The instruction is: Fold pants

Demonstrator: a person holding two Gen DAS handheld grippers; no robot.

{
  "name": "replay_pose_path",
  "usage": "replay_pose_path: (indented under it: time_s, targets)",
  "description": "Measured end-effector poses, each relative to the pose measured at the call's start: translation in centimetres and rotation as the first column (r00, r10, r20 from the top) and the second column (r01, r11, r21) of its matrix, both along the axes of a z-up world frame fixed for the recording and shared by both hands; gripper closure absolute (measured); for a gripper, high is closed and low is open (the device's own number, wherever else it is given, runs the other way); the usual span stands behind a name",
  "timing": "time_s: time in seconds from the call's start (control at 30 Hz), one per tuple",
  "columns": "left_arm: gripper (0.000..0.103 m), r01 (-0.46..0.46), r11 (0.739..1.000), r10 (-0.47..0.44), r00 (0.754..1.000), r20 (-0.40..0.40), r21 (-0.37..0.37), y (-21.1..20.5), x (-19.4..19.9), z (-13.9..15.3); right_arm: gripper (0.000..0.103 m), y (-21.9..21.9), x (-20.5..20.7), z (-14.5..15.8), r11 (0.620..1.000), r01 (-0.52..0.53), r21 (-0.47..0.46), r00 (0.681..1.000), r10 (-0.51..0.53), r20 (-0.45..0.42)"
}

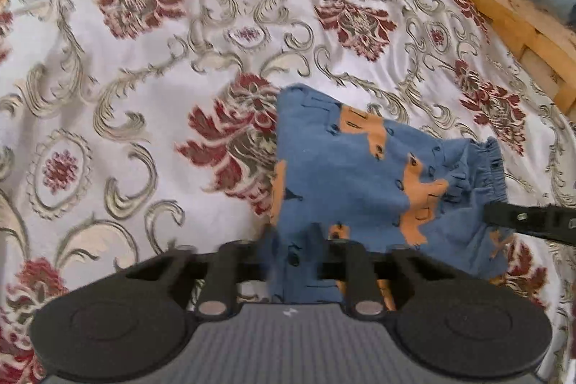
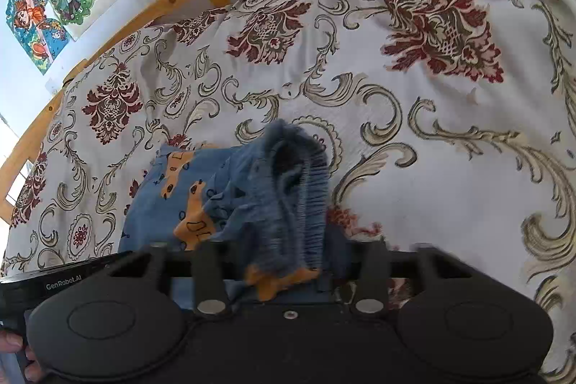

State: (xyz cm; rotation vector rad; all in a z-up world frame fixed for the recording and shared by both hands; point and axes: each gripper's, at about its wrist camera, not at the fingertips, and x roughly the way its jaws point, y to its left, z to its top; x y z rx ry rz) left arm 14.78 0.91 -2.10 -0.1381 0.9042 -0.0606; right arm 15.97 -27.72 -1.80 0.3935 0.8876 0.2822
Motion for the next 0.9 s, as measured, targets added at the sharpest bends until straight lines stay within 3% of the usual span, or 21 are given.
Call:
replay_pose_path:
  time_s: [0.1, 0.2, 0.27, 0.33, 0.4, 0.47, 0.53, 0.73, 0.83, 0.9]
  targets:
    - [0.097, 0.008, 0.999, -0.007, 1.0, 0.009, -0.039, 0.8, -0.4, 0.2, 0.073, 0.3, -0.3, 0.6, 1.0, 0.016, 0.006, 1.0, -0.017, 0.017]
    - [0.098, -0.019, 0.994, 0.02, 1.0, 0.002, -0.109, 2.3, -0.5, 0.3, 0.074, -0.4, -0.7, 0.9, 0.995, 0.025, 0.101, 1.0, -0.026, 0.001]
    - [0.098, -0.033, 0.995, 0.033, 0.999, 0.0, -0.098, 2.9, -0.6, 0.0, 0.076, -0.6, -0.9, 0.4, 0.993, 0.024, 0.113, 0.999, -0.021, -0.029]
    - [0.098, -0.045, 0.995, 0.045, 0.999, -0.008, -0.088, 3.3, -0.6, -0.5, 0.07, -0.4, -0.9, -0.6, 0.996, 0.02, 0.083, 0.999, -0.015, -0.05]
    - [0.093, -0.041, 0.995, 0.039, 0.999, -0.021, -0.095, 3.6, -0.5, -1.0, 0.064, -0.7, -1.2, -1.1, 0.996, 0.036, 0.087, 0.998, -0.031, -0.06]
    - [0.082, -0.028, 0.997, 0.027, 0.999, -0.018, -0.074, 3.6, -0.5, -0.9, 0.049, -0.7, -1.6, -0.6, 0.998, 0.038, 0.048, 0.999, -0.036, -0.04]
    - [0.073, -0.027, 0.999, 0.027, 1.0, -0.005, -0.045, 3.7, -0.9, -0.5, 0.049, -0.6, -2.2, 0.4, 0.999, 0.031, -0.019, 0.999, -0.031, 0.01]
    - [0.073, 0.005, 1.0, -0.003, 0.997, 0.079, -0.026, 3.6, -2.0, 1.8, 0.059, 2.4, -3.1, 2.8, 0.992, -0.1, -0.08, 0.978, 0.113, 0.176]
    - [0.068, 0.09, 0.995, -0.084, 0.987, 0.135, -0.042, 2.1, -1.4, 2.5, 0.073, 5.2, -3.1, 2.2, 0.971, -0.184, -0.155, 0.957, 0.213, 0.198]
    - [0.068, 0.198, 0.98, -0.191, 0.968, 0.162, -0.026, 0.6, -0.1, 2.7, 0.078, 6.4, -3.3, 1.4, 0.953, -0.198, -0.23, 0.951, 0.244, 0.191]
